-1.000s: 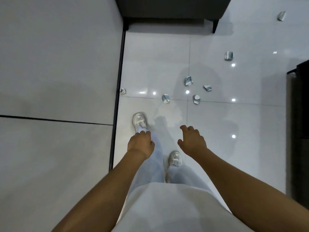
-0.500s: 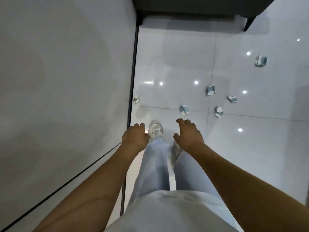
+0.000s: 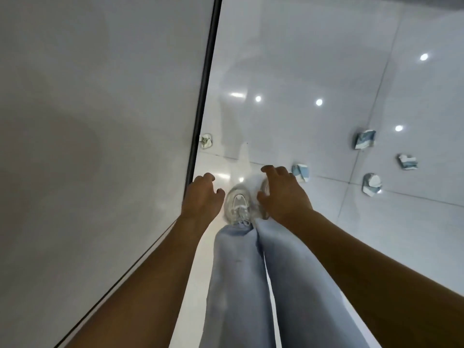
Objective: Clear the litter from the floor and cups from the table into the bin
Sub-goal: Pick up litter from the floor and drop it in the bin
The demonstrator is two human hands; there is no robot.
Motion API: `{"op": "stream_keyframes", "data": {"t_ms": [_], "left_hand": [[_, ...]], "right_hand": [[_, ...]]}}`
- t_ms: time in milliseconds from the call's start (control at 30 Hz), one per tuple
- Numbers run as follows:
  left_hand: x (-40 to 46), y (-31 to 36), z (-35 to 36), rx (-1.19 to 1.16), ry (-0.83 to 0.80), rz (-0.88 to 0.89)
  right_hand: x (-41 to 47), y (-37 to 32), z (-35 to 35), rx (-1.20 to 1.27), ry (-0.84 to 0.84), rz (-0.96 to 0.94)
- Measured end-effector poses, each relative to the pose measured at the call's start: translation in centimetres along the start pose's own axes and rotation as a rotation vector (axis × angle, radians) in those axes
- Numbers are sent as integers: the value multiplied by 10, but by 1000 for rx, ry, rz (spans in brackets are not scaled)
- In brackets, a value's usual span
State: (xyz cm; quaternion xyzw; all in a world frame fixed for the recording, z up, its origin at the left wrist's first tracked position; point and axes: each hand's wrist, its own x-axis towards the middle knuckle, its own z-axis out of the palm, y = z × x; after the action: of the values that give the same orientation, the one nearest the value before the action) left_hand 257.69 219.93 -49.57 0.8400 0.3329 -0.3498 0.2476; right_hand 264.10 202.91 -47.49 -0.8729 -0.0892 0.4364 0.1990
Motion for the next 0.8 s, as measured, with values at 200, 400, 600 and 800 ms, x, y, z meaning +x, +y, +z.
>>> {"op": "stream_keyframes", "data": {"t_ms": [200,400,600,800], "left_hand": [[108,-19,63,-49,44,-28],[210,-41,105,-1,101,0],[295,-55,127,151,150,36],[337,-60,143,269,130,48]], "right_hand": [[91,51,32,-46,-69,-8],[175,87,63,-128,-120,-37],[244,110,89,-217,-137,-150],[277,125,107,-206,-138,-173]]}}
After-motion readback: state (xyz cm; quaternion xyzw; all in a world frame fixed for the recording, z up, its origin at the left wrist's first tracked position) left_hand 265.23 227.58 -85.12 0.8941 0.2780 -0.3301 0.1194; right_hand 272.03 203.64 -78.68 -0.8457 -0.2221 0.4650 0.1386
